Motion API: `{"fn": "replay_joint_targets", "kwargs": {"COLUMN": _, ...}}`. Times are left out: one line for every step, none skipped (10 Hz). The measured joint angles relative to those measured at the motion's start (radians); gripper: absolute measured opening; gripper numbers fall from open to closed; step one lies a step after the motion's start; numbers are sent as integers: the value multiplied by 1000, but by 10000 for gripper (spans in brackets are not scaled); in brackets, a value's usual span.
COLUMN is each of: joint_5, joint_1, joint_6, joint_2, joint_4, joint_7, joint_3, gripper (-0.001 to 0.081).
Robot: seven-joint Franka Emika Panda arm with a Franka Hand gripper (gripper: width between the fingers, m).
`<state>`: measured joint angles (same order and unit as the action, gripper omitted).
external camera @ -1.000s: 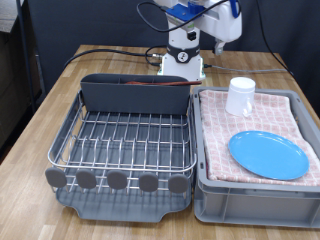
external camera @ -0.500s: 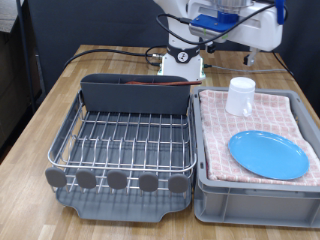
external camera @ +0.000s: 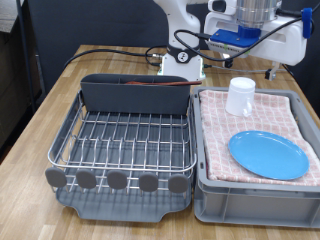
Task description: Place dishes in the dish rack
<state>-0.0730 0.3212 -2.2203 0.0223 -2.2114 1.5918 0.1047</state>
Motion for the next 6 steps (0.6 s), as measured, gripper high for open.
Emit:
{"fn": "replay_joint_targets", "kwargs": {"joint_5": -19, "joint_1": 0, "joint_6": -53, "joint_2": -16, "joint_4": -14, "joint_7": -22, "joint_3": 1, "gripper": 802}}
{"fn": "replay_joint_targets", "kwargs": {"joint_5": -32, "joint_1": -1, "joint_6": -109, "joint_2": -31, "joint_4": -33, "joint_7": -44, "joint_3": 3, "gripper": 802}}
{"fn": "replay_joint_targets", "kwargs": {"joint_5": -43, "joint_1": -1, "joint_6": -165, "joint_2": -45, "joint_4": -54, "joint_7": -64, "joint_3": 4, "gripper": 802}}
{"fn": "replay_joint_targets", "kwargs": {"joint_5": -59, "joint_1": -1, "joint_6": -234, "joint_2": -57, "joint_4": -81, "joint_7": -92, "joint_3": 4, "gripper": 802}}
{"fn": "replay_joint_targets", "kwargs": {"joint_5": -84, "joint_1": -1, "joint_6": -311, "joint_2": -70, "joint_4": -111, "joint_7": -126, "joint_3": 4, "gripper": 802}}
{"fn": "replay_joint_targets", "kwargs": {"joint_5": -115, "joint_1": -1, "joint_6": -388, "joint_2": -83, "joint_4": -141, "joint_7": -159, "joint_3": 2, "gripper": 802}}
